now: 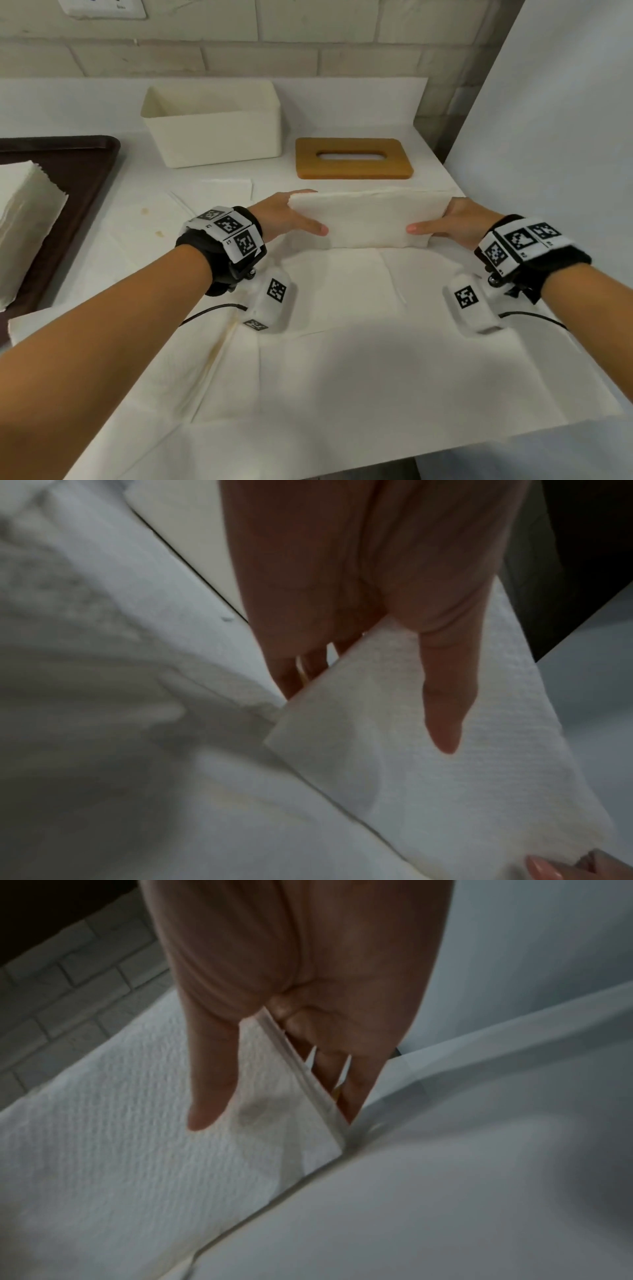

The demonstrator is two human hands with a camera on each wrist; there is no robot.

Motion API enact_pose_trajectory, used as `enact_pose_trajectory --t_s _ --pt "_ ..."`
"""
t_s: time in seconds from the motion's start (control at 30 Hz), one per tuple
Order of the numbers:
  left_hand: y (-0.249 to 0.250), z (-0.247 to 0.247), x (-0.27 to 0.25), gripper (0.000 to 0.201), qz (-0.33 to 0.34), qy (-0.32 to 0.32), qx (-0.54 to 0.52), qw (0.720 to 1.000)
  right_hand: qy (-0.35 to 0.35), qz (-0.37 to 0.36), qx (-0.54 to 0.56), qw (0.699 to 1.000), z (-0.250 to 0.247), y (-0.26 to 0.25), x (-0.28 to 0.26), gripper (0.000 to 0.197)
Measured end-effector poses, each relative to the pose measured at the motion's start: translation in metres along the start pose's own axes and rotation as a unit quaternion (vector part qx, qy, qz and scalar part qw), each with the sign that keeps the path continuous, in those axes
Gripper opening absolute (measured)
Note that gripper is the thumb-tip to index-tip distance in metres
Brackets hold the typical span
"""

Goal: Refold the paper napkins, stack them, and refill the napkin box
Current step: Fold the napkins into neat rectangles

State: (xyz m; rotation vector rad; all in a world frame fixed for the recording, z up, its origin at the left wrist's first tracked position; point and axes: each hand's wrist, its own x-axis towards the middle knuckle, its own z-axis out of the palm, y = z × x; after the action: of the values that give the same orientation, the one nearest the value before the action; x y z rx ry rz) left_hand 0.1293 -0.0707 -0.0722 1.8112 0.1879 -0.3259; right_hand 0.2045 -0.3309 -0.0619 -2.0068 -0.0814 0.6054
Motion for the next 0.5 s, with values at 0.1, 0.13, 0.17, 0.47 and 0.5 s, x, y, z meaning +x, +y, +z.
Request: enact_pose_trajectory --t_s 0.1,0.13,0.17,0.47,0.5 --pt "-0.004 0.005 0.001 0.061 -0.030 0.004 0.003 1.000 -0.018 -0.002 0.000 1.000 0.003 0.001 0.002 0.054" --pt "-0.005 0.006 0.001 0.067 -0.031 0.011 0.009 0.999 -0.020 -0.003 0.008 1.000 0.003 0.001 0.003 0.052" --pt "-0.006 0.006 0.003 0.067 -0.029 0.024 0.013 0.999 -0.021 -0.005 0.018 1.000 0.003 0.001 0.004 0.049" --pt "-0.001 0.008 0.001 0.038 -0.012 0.059 0.080 0.995 -0.025 -0.024 0.007 0.999 -0.002 -0.006 0.007 0.037" --pt "-0.002 0.008 0.002 0.038 -0.016 0.059 0.084 0.995 -0.031 -0.016 -0.022 0.999 -0.001 -0.005 0.007 0.033"
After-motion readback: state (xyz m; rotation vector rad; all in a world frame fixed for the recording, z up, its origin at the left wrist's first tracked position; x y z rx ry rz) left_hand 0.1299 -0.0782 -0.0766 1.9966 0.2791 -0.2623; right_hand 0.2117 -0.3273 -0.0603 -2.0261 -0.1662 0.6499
